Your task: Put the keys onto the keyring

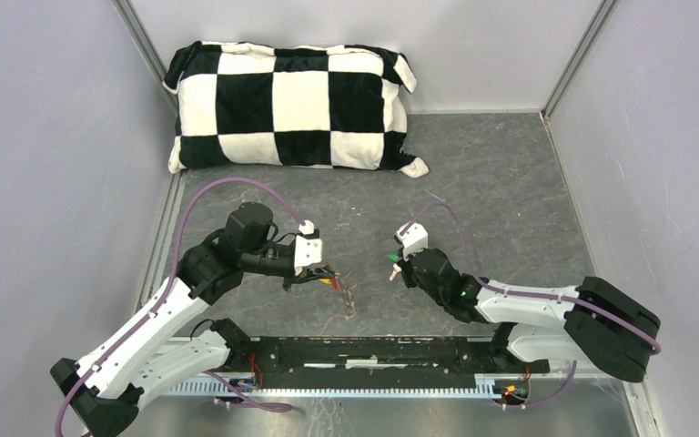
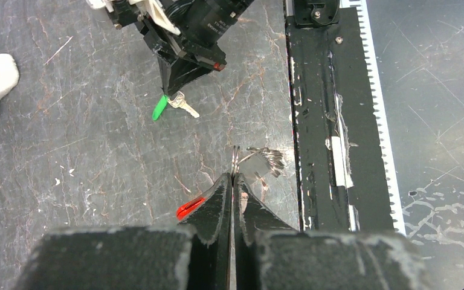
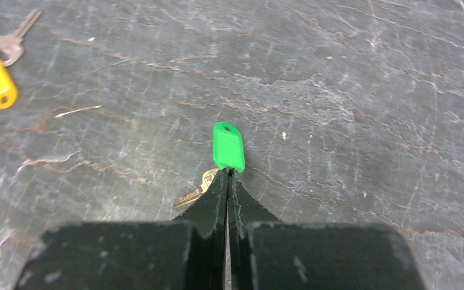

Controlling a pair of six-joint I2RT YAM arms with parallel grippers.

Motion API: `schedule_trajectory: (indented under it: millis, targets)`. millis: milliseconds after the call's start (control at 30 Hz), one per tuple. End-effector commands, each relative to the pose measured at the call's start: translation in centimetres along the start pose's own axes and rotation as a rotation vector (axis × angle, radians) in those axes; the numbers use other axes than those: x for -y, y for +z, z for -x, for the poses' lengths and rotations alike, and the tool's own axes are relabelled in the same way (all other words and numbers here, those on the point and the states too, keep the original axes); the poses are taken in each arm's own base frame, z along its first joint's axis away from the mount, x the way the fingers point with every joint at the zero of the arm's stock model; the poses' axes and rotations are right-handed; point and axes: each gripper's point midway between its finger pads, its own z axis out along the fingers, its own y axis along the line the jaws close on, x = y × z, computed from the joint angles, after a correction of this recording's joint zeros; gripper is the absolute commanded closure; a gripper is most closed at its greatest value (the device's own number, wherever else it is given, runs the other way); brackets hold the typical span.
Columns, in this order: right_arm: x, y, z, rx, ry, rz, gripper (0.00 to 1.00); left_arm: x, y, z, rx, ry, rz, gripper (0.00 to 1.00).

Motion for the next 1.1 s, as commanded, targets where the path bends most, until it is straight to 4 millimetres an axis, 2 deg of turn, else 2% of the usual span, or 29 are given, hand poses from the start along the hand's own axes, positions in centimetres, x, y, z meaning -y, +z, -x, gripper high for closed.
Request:
schedule_trajectory:
  millis: [0, 267, 533, 800, 1067]
  targets:
    - [-4.0, -1.2, 3.4, 0.097, -0.079, 0.26, 1.0, 0.6, -0.5, 2.1, 0.063, 0.066, -0.036, 0.98]
    - [-9.5, -7.0, 9.5, 0.279, -0.276, 0.648, 1.0, 1.8, -0.3, 2.0, 0.087, 0.109, -0.108, 0.98]
    - [-13.2, -11.9, 13.1, 0.342, -0.382, 0.934, 1.0, 2.6, -0.2, 1.8, 0.108, 0.14, -0.15, 0.98]
    - [-14.7, -14.7, 15.6, 0.409, -0.435, 1.073, 1.0, 2.9, -0.1, 2.1, 0.123, 0.146, -0.172, 0.98]
    - [-15.1, -15.2, 16.1, 0.428, -0.478, 1.117, 1.0, 3.5, -0.5, 3.0, 0.155, 0.154, -0.193, 0.98]
